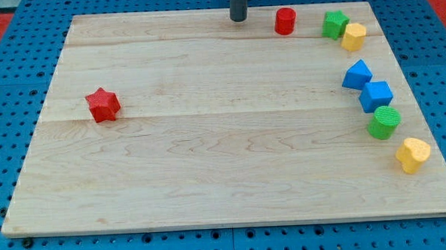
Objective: Nudge the red circle a bit right
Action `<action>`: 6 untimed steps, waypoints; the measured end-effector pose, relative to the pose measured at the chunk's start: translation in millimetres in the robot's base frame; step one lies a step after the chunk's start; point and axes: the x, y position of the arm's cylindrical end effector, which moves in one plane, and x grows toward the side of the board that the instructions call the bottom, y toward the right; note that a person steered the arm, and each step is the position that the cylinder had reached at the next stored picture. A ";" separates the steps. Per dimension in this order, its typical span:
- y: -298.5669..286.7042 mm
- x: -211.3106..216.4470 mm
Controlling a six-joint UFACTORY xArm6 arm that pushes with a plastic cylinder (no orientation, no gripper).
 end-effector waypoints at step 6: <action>42.3 27.4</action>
